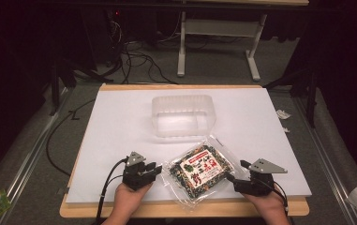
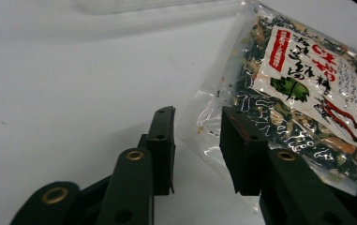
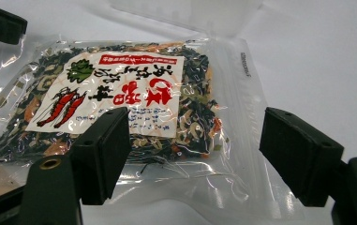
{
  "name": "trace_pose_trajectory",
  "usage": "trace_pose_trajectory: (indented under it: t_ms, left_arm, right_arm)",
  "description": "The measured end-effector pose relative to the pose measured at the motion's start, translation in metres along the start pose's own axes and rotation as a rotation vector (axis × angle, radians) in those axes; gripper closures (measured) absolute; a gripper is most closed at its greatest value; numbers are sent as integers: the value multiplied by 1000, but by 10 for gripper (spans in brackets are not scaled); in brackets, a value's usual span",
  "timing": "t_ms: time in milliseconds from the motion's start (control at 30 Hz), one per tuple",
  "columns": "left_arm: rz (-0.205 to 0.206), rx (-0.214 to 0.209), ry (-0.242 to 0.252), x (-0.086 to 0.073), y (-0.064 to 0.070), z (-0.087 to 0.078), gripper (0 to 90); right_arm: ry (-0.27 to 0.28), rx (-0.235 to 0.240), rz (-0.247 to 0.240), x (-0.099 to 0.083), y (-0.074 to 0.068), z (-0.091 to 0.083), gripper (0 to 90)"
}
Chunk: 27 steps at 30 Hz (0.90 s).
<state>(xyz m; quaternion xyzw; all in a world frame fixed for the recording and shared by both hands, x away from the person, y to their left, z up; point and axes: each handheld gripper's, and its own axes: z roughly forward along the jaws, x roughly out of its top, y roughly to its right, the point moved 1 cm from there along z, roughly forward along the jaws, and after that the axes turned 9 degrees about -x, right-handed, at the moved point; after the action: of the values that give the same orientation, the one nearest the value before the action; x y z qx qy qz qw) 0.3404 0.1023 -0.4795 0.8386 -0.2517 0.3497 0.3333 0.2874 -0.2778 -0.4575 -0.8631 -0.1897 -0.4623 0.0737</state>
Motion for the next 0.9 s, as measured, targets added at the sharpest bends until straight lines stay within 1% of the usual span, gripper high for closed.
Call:
trace_pose_trajectory:
  t_ms: [33,67,100,133,167,233,333,467,500,567,667,700,733,767,833,867,900]
  left_arm:
    - [0,7,-11,-1,0,1,699]
    - [-3,13,-19,-2,0,1,745]
    - [-5,18,-25,-3,-1,2,827]
    - [-5,18,-25,-3,-1,2,855]
    - [-9,13,-22,-3,-1,2,855]
    - [-1,10,-28,-5,-1,3,892]
    - [10,11,-38,-5,0,3,900]
    - [21,5,-47,-6,1,3,900]
    - [31,-1,-54,-6,4,4,900]
    - [38,-4,-60,-7,6,5,900]
    - [36,-13,-61,-7,9,6,900]
    - [37,-21,-62,-7,12,6,900]
    - [37,-21,-62,-7,12,6,900]
    - [43,-29,-68,-8,15,7,900]
    - [43,-33,-66,-8,17,8,900]
    - [51,-39,-72,-8,19,9,900]
    - [51,-41,-70,-8,21,11,900]
  right_arm:
    - [1,1,4,0,0,0,252]
    - [2,3,8,0,1,0,253]
    - [-5,3,7,0,1,0,253]
    - [-5,3,7,0,1,0,253]
    - [-6,0,6,-1,2,1,253]
    - [-17,-3,12,-2,3,3,253]
    - [-26,-11,10,-3,6,5,253]
    - [-42,-18,25,-5,10,8,253]
    - [-42,-20,29,-6,12,9,253]
    - [-42,-20,34,-6,12,9,254]
    - [-46,-27,42,-5,12,8,253]
    - [-42,-30,44,-5,13,7,253]
    - [-42,-32,39,-5,14,7,253]
    - [-36,-34,48,-5,14,6,253]
    - [-35,-36,55,-5,14,5,253]
    - [-35,-36,55,-5,14,5,253]
    - [-35,-39,50,-5,15,5,253]
